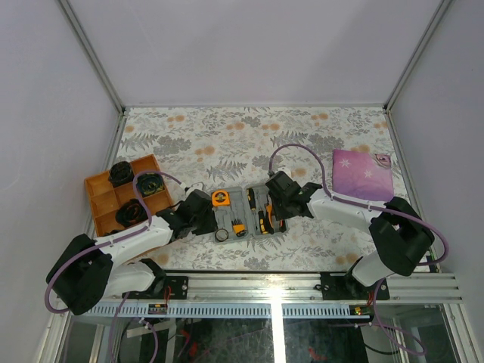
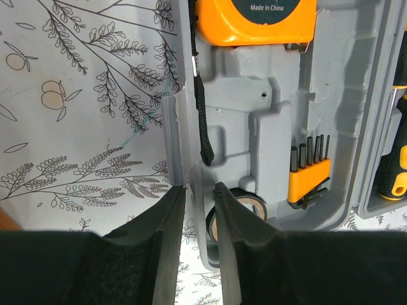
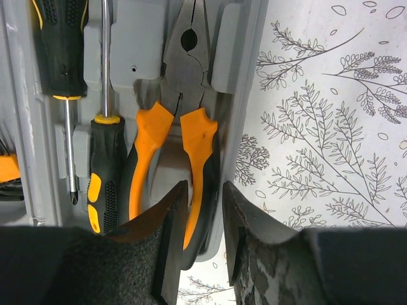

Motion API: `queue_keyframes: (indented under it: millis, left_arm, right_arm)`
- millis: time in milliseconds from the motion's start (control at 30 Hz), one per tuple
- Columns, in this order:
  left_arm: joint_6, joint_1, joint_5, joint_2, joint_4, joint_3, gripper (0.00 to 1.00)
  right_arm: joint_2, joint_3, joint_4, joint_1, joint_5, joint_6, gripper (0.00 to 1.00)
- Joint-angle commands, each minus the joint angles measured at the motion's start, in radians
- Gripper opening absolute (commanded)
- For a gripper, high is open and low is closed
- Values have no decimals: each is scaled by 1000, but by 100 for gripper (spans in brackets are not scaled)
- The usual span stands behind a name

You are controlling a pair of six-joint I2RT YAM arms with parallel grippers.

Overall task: Sort the tools into containers
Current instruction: Place the pliers in the storage box.

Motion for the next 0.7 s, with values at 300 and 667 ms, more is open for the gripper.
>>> queue_keyframes:
  millis: [300,667]
  left_arm:
    - [14,6,6,4,37,-8,25]
    - [17,5,10,12,39,-2,25]
  right_arm:
    - [-76,51,18,-10,-19,-19,33]
    - [-31,67,-20,-16,-53,-28,25]
